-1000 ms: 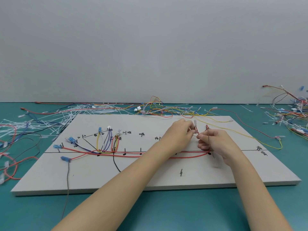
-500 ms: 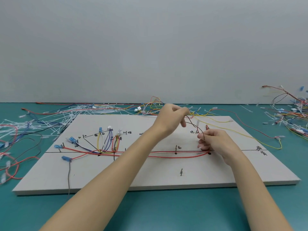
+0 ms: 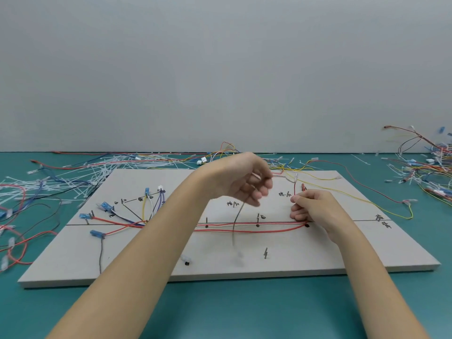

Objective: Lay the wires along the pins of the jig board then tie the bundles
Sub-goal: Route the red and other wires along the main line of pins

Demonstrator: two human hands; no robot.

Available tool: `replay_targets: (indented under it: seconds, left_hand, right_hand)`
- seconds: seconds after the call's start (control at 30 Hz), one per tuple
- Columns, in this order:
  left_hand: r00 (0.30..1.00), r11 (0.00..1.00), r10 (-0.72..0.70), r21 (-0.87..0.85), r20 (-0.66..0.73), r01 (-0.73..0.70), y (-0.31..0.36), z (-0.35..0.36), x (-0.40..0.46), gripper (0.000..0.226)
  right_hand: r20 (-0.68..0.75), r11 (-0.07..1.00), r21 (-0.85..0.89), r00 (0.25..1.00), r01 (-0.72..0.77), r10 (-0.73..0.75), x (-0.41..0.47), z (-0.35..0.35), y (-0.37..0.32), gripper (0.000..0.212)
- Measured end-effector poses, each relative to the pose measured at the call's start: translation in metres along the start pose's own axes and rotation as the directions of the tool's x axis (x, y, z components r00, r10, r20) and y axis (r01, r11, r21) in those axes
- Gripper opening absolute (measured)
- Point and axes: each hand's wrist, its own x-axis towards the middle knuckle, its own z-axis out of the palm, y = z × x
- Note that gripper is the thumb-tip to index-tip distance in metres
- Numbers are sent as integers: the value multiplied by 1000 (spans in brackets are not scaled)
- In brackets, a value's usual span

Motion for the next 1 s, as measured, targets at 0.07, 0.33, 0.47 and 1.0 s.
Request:
replay_targets:
  seconds: [0.07, 0.33, 0.47, 1.0]
  left_hand:
    - [989, 980, -109, 178, 98, 90, 1, 0, -5, 31]
    - [986, 592, -94, 788, -140, 168, -2, 15, 9, 41]
    - [944, 720, 133, 684, -301, 116, -22, 19, 27, 51]
    - [747, 880, 414, 439, -520, -182, -74, 52, 72, 20]
  right_hand:
    - [0, 1000, 9, 1000, 5, -5, -1, 1, -1, 14]
    - [-5, 1000, 1, 1000, 3, -3, -3, 0, -2, 19]
    - [-15, 1000, -25, 1000, 13, -13, -1, 0, 0, 18]
    - [-338, 872, -474, 889, 123, -310, 10, 23, 13, 20]
